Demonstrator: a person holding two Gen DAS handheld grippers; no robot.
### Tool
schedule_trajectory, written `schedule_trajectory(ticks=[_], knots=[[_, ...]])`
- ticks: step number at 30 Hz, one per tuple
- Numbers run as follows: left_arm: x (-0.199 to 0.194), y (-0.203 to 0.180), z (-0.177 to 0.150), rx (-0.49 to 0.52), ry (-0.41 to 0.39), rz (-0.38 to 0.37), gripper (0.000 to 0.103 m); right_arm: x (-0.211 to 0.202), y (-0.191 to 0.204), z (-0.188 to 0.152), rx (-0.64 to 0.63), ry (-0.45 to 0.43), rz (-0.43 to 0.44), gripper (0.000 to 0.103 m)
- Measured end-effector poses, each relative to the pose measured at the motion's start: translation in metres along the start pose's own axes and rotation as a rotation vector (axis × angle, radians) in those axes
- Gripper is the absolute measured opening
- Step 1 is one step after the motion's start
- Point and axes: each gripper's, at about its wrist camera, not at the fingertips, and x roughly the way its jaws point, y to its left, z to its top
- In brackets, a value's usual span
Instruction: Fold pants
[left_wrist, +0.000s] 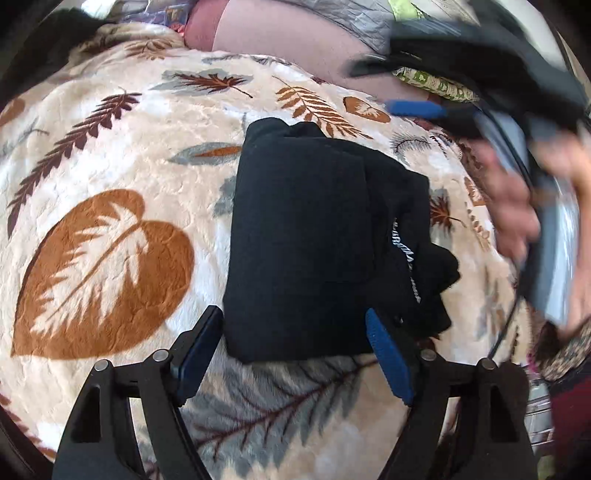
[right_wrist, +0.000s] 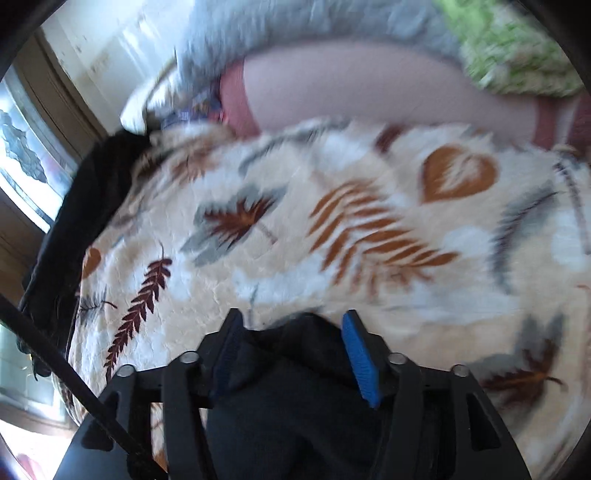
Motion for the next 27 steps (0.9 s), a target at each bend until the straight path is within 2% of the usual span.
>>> schedule_trajectory(ticks=[4,6,8,12,14,16,18,22,25,27], knots=[[-0.023,-0.003,-0.003,0.022,-0.035,0.015,0.078,-0.048,-0.022,-0.025,0.044,-0.084,-0.011,0.067],[-0.032,-0.004,-0.005,0.013,-0.049,0.028,0.078,-0.067,-0.036,-0.051,0.096,-0.096,0.036,0.067],[-0.037,-0.003,-0.003,-0.001,-0.053,0.052,0.078,-0.076,-0.039,-0.078,0.107,-0.099,0.047,0.067],[-0.046,-0.002,-0.002,-0.015,-0.062,0.129,0.078,-0.061,-0.035,-0.126,0.061,-0.032,-0.024,0.067],[-0.053,-0.004,-0.002,-0.01,-0.071,0.173,0.078,-0.044,-0.038,-0.148,0.018,0.038,-0.118,0.068],[-0.058,-0.009,-0.004,0.014,-0.076,0.216,0.079,-0.038,-0.048,-0.161,0.036,0.044,-0.117,0.078],[-0.061,-0.015,-0.007,0.044,-0.085,0.253,0.081,-0.051,-0.063,-0.168,0.108,0.007,-0.102,0.084],[-0.058,-0.026,-0.011,0.099,-0.086,0.298,0.081,-0.076,-0.077,-0.167,0.168,-0.062,-0.096,0.084],[-0.052,-0.032,-0.012,0.125,-0.071,0.309,0.081,-0.1,-0.074,-0.169,0.165,-0.143,-0.186,0.085],[-0.048,-0.035,-0.012,0.145,-0.069,0.331,0.081,-0.11,-0.076,-0.171,0.176,-0.178,-0.212,0.085]])
